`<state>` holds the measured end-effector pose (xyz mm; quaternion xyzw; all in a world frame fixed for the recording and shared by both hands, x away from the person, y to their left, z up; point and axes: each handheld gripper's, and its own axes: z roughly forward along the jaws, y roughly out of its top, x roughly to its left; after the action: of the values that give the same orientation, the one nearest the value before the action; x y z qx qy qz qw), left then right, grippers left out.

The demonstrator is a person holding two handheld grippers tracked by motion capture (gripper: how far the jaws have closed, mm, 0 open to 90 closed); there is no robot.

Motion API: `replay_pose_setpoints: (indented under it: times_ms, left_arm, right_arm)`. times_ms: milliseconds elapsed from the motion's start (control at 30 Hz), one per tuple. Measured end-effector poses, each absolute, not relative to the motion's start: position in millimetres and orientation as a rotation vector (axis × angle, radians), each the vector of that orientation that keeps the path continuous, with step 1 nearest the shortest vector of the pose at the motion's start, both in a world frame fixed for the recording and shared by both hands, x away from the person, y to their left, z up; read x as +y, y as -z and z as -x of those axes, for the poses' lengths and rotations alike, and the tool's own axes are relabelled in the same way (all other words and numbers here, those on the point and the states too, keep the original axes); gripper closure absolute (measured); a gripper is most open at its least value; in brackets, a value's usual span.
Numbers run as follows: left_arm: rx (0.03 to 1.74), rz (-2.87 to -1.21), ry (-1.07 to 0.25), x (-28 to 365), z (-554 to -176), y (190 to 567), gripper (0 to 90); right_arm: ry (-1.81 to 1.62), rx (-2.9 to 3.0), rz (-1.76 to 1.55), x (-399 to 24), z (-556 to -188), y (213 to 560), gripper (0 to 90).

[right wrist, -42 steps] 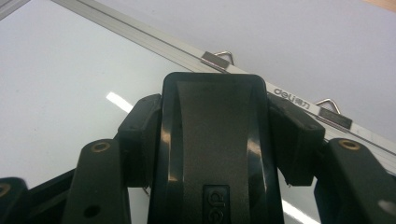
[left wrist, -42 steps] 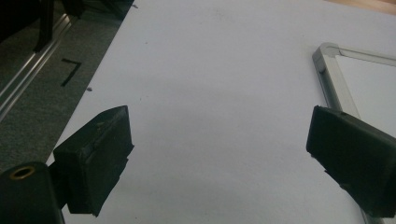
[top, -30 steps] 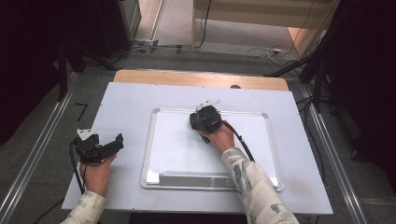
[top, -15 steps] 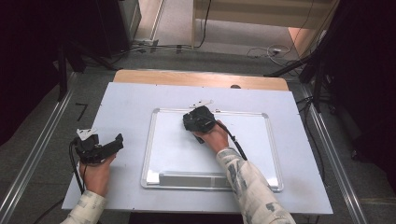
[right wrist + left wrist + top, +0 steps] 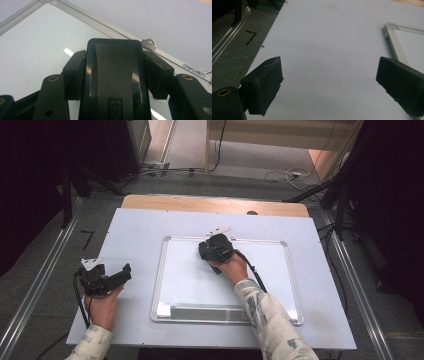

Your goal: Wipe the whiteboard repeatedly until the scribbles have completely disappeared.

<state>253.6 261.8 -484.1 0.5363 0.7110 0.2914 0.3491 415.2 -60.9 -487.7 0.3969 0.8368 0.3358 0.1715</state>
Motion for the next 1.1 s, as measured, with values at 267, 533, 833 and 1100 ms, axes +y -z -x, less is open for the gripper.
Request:
replay_pose_setpoints:
  times_ms: [267,533,833,1100]
  left_arm:
    - [1.846,-1.390,-0.758,261.6,-253.7,484.4,7.3]
    - [1.844,-1.395,-0.757,261.6,-253.5,484.1,7.3]
    - [1.842,-1.397,-0.761,260.0,-254.4,484.0,7.3]
    - [1.840,-1.400,-0.759,259.2,-255.1,483.8,7.3]
  right_arm:
    - [-0.944,2.351,-1.165,-81.8,-418.4,487.2,38.3]
    - [-0.922,2.318,-1.203,-103.1,-421.1,486.6,38.3]
    - [-0.897,2.297,-1.220,-112.0,-422.2,486.0,38.3]
    - [-0.895,2.312,-1.188,-95.5,-421.5,486.2,38.3]
